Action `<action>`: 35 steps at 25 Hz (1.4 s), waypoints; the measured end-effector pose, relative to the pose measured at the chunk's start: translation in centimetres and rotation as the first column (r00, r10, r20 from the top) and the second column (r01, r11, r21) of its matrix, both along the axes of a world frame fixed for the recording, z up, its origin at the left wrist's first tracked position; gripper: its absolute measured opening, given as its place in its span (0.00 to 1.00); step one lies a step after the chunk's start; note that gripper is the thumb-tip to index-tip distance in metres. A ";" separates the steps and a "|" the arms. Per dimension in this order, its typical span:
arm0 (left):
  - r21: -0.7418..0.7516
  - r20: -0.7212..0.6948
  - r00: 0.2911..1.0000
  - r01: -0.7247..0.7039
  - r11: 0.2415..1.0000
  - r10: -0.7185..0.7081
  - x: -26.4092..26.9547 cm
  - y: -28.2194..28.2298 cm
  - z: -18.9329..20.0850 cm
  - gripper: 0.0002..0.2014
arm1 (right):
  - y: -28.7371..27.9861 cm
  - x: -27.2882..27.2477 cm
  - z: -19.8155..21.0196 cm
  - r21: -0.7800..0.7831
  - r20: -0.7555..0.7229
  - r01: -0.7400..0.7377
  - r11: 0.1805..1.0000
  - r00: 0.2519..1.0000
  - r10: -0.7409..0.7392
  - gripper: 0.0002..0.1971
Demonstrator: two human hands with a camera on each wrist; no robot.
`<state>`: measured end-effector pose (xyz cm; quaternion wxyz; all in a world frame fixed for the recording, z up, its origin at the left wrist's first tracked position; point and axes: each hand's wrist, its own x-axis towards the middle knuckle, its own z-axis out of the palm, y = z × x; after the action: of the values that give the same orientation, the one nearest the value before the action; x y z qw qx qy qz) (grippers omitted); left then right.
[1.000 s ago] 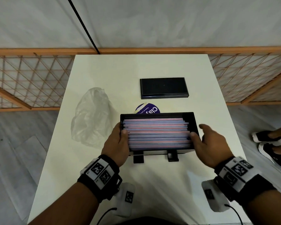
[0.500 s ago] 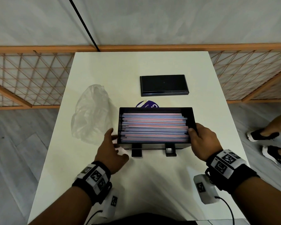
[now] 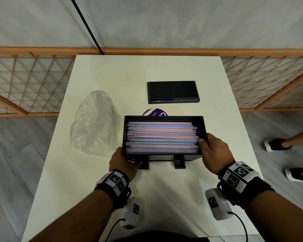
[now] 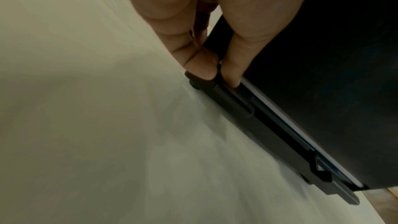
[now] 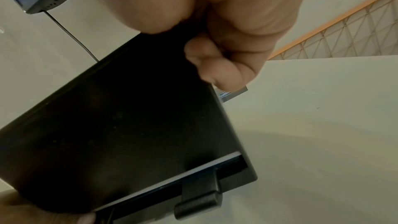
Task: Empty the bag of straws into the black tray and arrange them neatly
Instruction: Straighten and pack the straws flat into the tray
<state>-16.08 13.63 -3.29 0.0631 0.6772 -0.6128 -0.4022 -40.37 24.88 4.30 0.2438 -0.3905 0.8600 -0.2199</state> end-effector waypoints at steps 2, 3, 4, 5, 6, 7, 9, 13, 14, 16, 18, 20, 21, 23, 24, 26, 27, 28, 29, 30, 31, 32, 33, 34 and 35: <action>0.012 -0.008 1.000 0.030 0.999 -0.030 0.3 0.1 0.1 0.28 | 0.0 -0.1 -0.1 -0.004 -0.002 -0.006 1.000 1.000 0.006 0.12; 0.030 -0.028 0.998 0.062 0.998 -0.061 0.6 0.1 0.5 0.30 | 0.0 -0.1 -0.2 -0.009 -0.004 -0.010 1.000 1.000 0.010 0.12; 0.043 -0.073 0.993 0.100 0.994 -0.097 1.1 -0.1 1.0 0.34 | 0.0 -0.1 -0.3 -0.019 -0.005 -0.018 1.000 1.000 0.018 0.12; 0.032 -0.147 0.981 0.133 0.991 -0.127 1.6 -0.3 1.7 0.38 | 0.0 -0.2 -0.4 -0.031 -0.005 -0.020 0.999 1.000 0.020 0.11; 0.004 -0.251 0.959 0.140 0.990 -0.135 2.1 -0.6 2.4 0.42 | 0.1 -0.2 -0.4 -0.041 -0.006 -0.015 0.999 1.000 0.015 0.11; -0.007 -0.377 0.920 0.119 0.993 -0.112 2.4 -0.9 3.3 0.46 | 0.2 -0.2 -0.5 -0.051 -0.003 -0.004 0.999 1.000 0.004 0.11; 0.099 -0.632 0.774 0.028 0.995 0.041 2.0 -1.6 4.7 0.48 | 0.0 0.0 -0.7 -0.069 0.013 0.015 0.997 1.000 -0.014 0.11; 0.214 -0.762 0.622 -0.019 0.977 0.180 -1.0 -2.4 8.5 0.28 | -0.7 -0.3 0.8 -0.080 -0.029 0.028 0.996 0.999 -0.030 0.19; 0.250 -0.756 0.620 -0.021 0.968 0.209 -1.6 -2.6 9.5 0.32 | -0.9 -0.8 2.2 -0.098 -0.046 0.063 0.993 0.997 -0.068 0.19; 0.293 -0.753 0.621 0.019 0.956 0.218 -2.1 -3.1 11.2 0.40 | -1.3 -1.8 5.4 -0.175 -0.103 0.115 0.978 0.986 -0.134 0.17; 0.318 -0.756 0.610 0.028 0.948 0.236 -2.1 -3.8 12.0 0.43 | -1.9 -1.3 8.5 -0.282 -0.234 0.009 0.959 0.969 -0.078 0.17; 0.326 -0.734 0.621 -0.031 0.945 0.274 -1.6 -4.2 11.8 0.46 | -2.6 0.2 9.9 -0.283 -0.318 -0.144 0.948 0.947 0.049 0.18; 0.328 -0.723 0.630 -0.048 0.944 0.283 -1.5 -4.3 11.7 0.49 | -3.0 0.7 10.0 -0.272 -0.313 -0.171 0.947 0.946 0.081 0.20; 0.325 -0.711 0.642 -0.065 0.944 0.288 -1.0 -4.4 11.4 0.54 | -3.2 0.6 9.4 -0.261 -0.285 -0.169 0.951 0.954 0.091 0.23; 0.319 -0.711 0.639 -0.079 0.944 0.294 -0.7 -4.4 11.3 0.54 | -3.1 0.4 8.9 -0.242 -0.268 -0.156 0.957 0.959 0.089 0.23; 0.302 -0.708 0.644 -0.097 0.948 0.291 -0.7 -4.0 11.1 0.49 | -2.4 0.2 7.9 -0.198 -0.222 -0.118 0.973 0.972 0.073 0.20; 0.295 -0.705 0.650 -0.096 0.951 0.285 -0.7 -3.6 11.0 0.46 | -2.1 0.2 7.1 -0.175 -0.197 -0.109 0.979 0.978 0.074 0.19; 0.284 -0.701 0.658 -0.096 0.954 0.275 -0.6 -3.1 10.5 0.42 | -1.7 0.2 6.0 -0.155 -0.170 -0.105 0.982 0.982 0.078 0.19; 0.266 -0.694 0.673 -0.091 0.960 0.257 -0.6 -2.6 10.1 0.38 | -1.4 0.2 4.9 -0.135 -0.130 -0.095 0.986 0.988 0.078 0.19; 0.246 -0.684 0.691 -0.083 0.966 0.233 -0.6 -2.0 9.7 0.33 | -1.1 0.2 4.0 -0.110 -0.078 -0.079 0.991 0.994 0.071 0.19; 0.218 -0.669 0.715 -0.073 0.973 0.204 -0.6 -1.5 9.5 0.30 | -0.8 0.0 3.1 -0.084 -0.025 -0.057 0.995 0.998 0.055 0.19; 0.192 -0.653 0.737 -0.064 0.979 0.177 -0.5 -1.2 9.1 0.28 | -0.6 -0.1 2.4 -0.064 0.020 -0.039 0.997 0.999 0.040 0.18; 0.172 -0.635 0.757 -0.052 0.984 0.151 -0.3 -1.1 8.7 0.27 | -0.4 -0.2 1.7 -0.050 0.061 -0.015 0.999 0.998 0.018 0.16; 0.158 -0.630 0.766 -0.035 0.987 0.128 -0.2 -1.1 8.4 0.29 | -0.2 -0.2 1.3 -0.039 0.100 0.003 0.999 0.995 0.001 0.13; 0.144 -0.621 0.777 -0.017 0.989 0.104 0.0 -1.1 8.1 0.32 | -0.2 -0.1 1.1 -0.028 0.125 0.009 1.000 0.992 -0.005 0.11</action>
<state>-16.07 12.54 4.84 0.2315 0.5268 -0.5073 -0.6415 -40.50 24.72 5.42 0.2908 -0.3763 0.8413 -0.2571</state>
